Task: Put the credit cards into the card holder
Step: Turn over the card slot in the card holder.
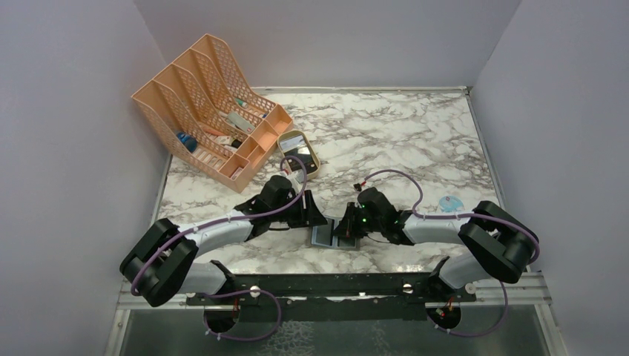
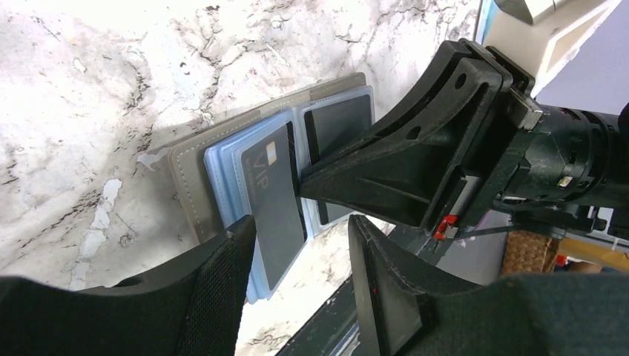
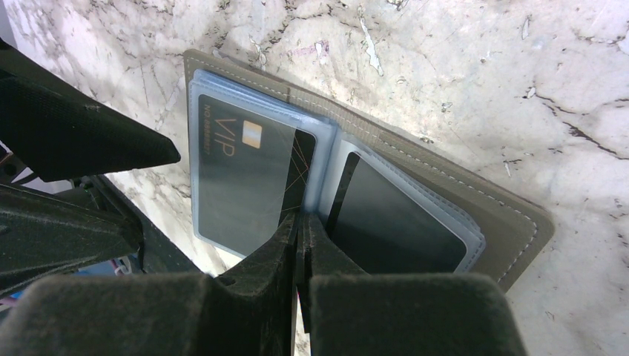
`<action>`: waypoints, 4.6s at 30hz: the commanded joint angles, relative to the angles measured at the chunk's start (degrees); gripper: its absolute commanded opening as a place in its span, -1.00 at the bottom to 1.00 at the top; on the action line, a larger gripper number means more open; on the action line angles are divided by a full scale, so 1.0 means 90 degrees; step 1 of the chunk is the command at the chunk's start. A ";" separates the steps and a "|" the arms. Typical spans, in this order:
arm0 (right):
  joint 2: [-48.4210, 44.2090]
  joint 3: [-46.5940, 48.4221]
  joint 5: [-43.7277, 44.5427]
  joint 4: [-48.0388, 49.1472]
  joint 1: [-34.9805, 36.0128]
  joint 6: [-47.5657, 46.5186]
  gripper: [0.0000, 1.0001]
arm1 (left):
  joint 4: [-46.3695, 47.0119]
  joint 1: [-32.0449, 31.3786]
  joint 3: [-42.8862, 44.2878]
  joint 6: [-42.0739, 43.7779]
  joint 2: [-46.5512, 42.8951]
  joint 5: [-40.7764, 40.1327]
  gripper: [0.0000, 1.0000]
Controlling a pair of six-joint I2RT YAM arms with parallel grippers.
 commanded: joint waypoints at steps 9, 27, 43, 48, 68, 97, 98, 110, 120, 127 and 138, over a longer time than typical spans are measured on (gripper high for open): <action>0.0066 -0.0013 0.0154 -0.0246 0.0042 -0.0083 -0.91 | 0.0480 -0.0035 -0.0073 -0.0016 0.0288 0.0073 0.04; 0.0033 -0.0037 0.0174 -0.0241 0.0042 -0.0062 -0.91 | -0.0065 -0.0045 0.0054 0.0287 0.0030 -0.0207 0.04; 0.0020 -0.0043 0.0154 -0.0242 0.0042 -0.0048 -0.91 | 0.0314 -0.0045 -0.0092 0.0150 0.0247 -0.0065 0.04; 0.0013 -0.0049 0.0154 -0.0243 0.0042 -0.0048 -0.91 | 0.0339 -0.0045 -0.0107 0.0150 0.0314 -0.0061 0.04; 0.0002 -0.0052 0.0174 -0.0246 0.0042 -0.0042 -0.91 | 0.0139 -0.0050 -0.0108 0.0248 0.0302 -0.0194 0.04; -0.0017 0.0026 0.0203 -0.0333 0.0039 -0.0105 -0.91 | -0.0133 -0.0049 -0.0029 0.0270 0.0427 -0.0298 0.04; -0.0021 0.0026 0.0203 -0.0333 0.0042 -0.0103 -0.91 | -0.0122 -0.0045 -0.0025 0.0254 0.0423 -0.0285 0.04; 0.0065 0.0041 0.0190 -0.0283 0.0042 -0.0104 -0.86 | 0.0618 -0.0102 -0.0077 -0.0258 0.0249 0.0337 0.04; -0.0734 0.0209 0.0525 -0.0910 0.0042 -0.0467 -0.13 | 0.0756 -0.0173 -0.0032 -0.0443 0.0032 0.0448 0.05; -0.1361 0.0097 0.0609 -0.1026 0.0039 -0.0645 -0.04 | 0.1268 -0.0271 -0.0051 -0.0638 0.0266 0.0584 0.05; -0.2670 0.0013 0.1018 -0.1910 0.0040 -0.0585 -0.10 | 0.1568 -0.0548 0.0234 -0.0777 0.0550 0.0539 0.06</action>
